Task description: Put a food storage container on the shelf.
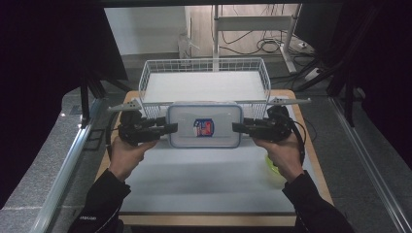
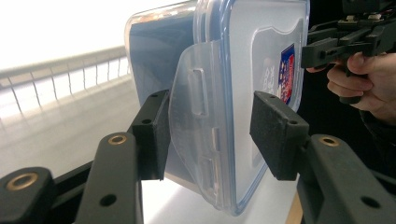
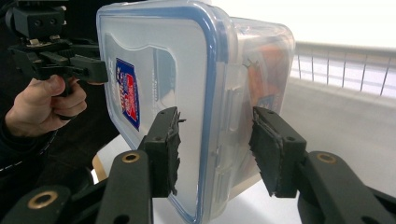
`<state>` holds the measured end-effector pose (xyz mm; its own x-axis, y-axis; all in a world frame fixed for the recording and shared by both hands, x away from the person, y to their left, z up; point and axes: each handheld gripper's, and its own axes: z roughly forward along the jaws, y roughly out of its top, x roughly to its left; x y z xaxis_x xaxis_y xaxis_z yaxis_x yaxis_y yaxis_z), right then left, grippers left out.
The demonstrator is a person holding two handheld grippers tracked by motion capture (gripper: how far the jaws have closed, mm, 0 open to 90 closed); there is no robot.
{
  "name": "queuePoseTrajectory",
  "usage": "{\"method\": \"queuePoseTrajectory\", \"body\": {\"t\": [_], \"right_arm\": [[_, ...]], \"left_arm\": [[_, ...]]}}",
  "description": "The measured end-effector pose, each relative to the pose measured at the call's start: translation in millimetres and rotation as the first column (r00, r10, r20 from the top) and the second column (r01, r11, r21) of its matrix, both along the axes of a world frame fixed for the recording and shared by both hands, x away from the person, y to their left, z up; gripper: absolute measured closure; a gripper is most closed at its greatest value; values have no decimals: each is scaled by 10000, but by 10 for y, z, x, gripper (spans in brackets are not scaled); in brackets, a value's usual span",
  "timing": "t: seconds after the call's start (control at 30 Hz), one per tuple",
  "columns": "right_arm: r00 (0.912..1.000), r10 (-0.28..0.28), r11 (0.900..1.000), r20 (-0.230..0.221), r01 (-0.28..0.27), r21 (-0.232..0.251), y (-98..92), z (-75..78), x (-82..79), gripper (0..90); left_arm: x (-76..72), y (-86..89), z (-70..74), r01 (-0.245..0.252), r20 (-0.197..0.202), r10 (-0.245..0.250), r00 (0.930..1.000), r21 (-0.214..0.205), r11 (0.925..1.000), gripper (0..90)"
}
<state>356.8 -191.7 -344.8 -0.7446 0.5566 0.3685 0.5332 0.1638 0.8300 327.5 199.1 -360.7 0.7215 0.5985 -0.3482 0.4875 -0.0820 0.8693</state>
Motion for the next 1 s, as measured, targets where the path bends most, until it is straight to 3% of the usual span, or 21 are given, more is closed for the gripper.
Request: {"method": "queuePoseTrajectory", "body": {"t": [0.17, 0.6, 1.0], "right_arm": [[10000, -59, 9998, 1, 59, 180, 26, 154, 169, 532], [9999, -156, 9992, -39, 157, 369, 105, 420, 556, 530], [9987, -489, 9976, -152, 496, 484, 124, 550, 979, 525]], "left_arm": [[168, 37, 167, -10, 125, 10, 9999, -35, 10000, 492], [554, 125, 424, -71, 170, 76, 9998, -286, 9996, 494], [979, 121, 468, -131, -6, 131, 9999, -564, 9983, 498]]}}
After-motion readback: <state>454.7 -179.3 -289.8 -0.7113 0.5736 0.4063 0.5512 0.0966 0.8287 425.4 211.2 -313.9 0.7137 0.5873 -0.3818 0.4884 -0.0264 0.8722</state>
